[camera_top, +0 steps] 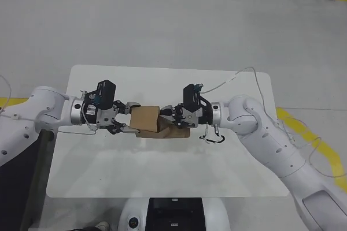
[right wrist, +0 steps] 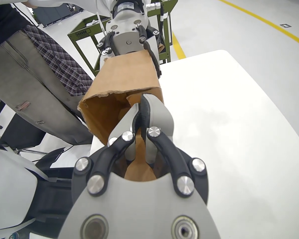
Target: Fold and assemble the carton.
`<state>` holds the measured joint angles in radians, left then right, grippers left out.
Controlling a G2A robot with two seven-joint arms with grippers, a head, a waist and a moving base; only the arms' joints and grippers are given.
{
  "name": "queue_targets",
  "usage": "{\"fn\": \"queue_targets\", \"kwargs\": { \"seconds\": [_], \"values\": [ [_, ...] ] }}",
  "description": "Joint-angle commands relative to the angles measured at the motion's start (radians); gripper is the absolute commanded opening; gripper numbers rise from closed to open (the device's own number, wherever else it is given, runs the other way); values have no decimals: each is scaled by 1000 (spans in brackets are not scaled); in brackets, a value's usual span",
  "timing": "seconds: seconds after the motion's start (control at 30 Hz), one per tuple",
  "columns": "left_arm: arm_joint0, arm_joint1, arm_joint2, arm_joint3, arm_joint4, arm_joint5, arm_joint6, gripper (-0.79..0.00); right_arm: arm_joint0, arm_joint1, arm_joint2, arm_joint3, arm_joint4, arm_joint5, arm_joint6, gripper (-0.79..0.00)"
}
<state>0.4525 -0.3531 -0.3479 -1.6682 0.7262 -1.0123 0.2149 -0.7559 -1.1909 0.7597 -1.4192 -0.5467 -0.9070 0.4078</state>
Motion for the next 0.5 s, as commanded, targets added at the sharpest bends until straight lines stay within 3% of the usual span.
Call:
{"fn": "queue_targets", "kwargs": {
  "seconds": [0.0,0.47],
  "values": [
    [-1,0,-1,0,-2,0,1,-514,-5,6,14,-7,5,-1,21,-785],
    [-2,-5,-1,18,-8,0,6,-520,-119,69,168,-158,54,-1,144,-785]
  ]
}}
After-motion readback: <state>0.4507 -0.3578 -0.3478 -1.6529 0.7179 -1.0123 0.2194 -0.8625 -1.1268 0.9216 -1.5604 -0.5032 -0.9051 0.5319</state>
